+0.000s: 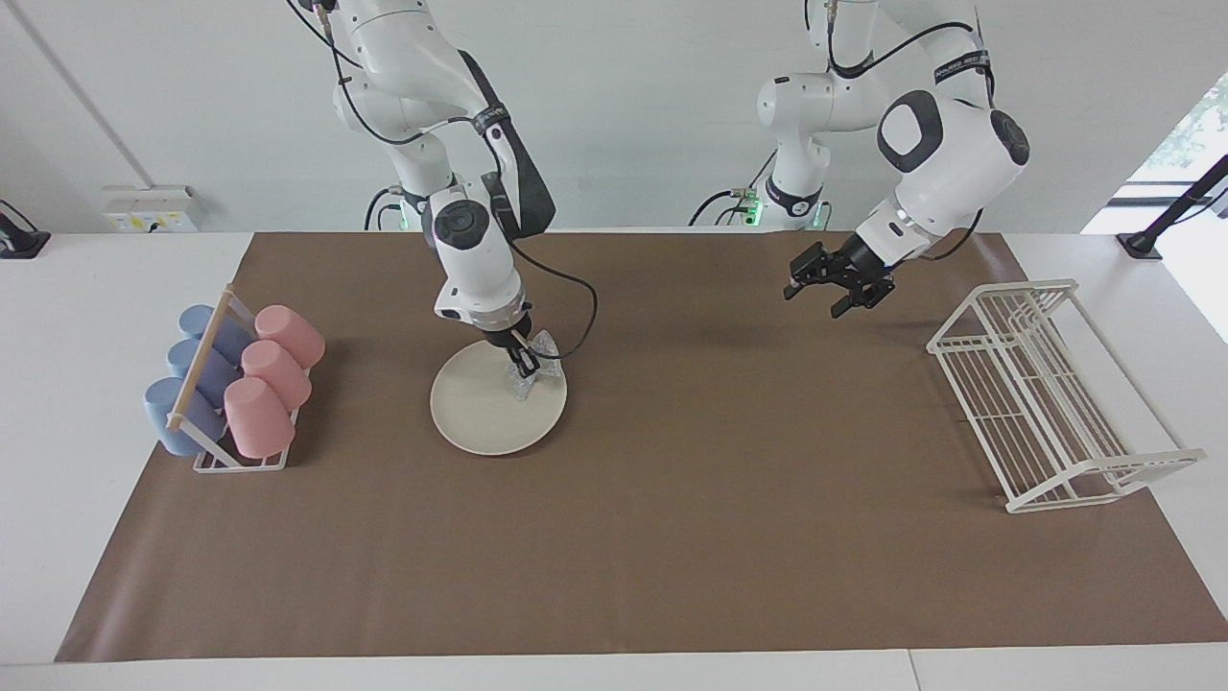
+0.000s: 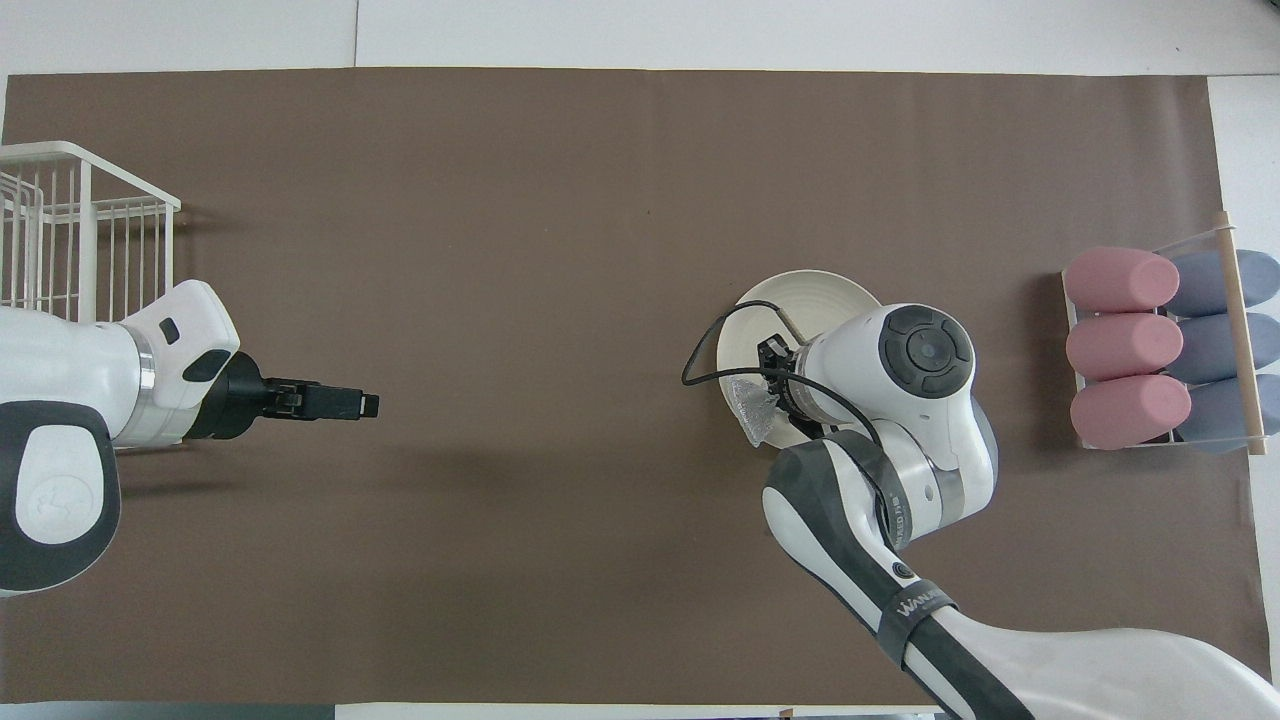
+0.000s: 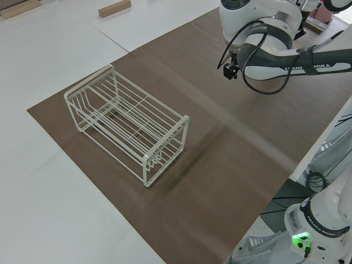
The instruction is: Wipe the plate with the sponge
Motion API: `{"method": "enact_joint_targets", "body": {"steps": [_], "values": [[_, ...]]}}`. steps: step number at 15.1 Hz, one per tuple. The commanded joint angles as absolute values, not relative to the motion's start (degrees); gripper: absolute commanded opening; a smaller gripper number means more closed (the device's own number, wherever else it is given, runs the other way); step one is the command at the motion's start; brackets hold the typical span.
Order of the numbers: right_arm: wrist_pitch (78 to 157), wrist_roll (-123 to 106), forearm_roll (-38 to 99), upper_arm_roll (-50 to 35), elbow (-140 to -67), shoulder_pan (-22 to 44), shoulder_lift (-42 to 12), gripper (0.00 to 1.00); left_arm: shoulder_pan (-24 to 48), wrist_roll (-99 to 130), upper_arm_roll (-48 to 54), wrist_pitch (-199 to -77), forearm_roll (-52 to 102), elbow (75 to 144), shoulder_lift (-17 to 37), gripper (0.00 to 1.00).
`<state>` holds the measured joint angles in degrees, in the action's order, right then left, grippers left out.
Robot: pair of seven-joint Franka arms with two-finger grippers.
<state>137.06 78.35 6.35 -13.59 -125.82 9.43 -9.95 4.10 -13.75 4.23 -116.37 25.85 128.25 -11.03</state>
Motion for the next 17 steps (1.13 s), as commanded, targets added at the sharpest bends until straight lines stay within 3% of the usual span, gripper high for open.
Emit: {"method": "enact_joint_targets", "body": {"steps": [1,9,17], "values": [[139.7,78.7,7.3,-13.9,-126.0,9.1,-11.5,0.0,2.8,-12.8,4.6,-116.9,23.5,127.2,-10.1,1.0],[141.0,63.2,7.3,-13.8,-125.9,1.1,-12.8,0.0,2.8,-10.2,4.6,-117.1,23.5,127.1,-10.0,1.0],[143.9,58.0,7.0,-13.4,-125.6,-0.1,-13.5,0.0,2.8,-9.8,4.6,-117.3,23.5,126.7,-9.9,1.0]]}}
